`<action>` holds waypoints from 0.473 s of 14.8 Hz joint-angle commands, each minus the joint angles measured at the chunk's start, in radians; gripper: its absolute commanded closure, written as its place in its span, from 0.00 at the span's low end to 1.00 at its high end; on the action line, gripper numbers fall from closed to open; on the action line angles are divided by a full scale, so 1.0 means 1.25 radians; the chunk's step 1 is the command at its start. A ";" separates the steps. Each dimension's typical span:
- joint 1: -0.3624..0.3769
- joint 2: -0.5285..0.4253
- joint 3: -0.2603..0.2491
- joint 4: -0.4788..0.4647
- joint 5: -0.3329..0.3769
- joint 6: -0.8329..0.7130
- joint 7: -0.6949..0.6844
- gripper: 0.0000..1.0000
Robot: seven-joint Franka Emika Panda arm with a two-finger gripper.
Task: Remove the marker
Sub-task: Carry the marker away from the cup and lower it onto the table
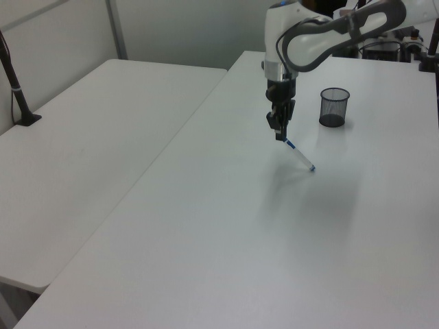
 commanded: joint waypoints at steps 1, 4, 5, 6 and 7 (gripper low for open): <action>0.019 0.034 0.023 0.020 -0.009 -0.044 -0.001 0.76; 0.018 0.068 0.057 0.020 -0.076 -0.040 0.002 0.64; 0.018 0.083 0.060 0.020 -0.087 -0.035 0.005 0.58; 0.018 0.096 0.060 0.021 -0.089 -0.035 0.005 0.57; 0.018 0.100 0.060 0.031 -0.089 -0.035 0.005 0.57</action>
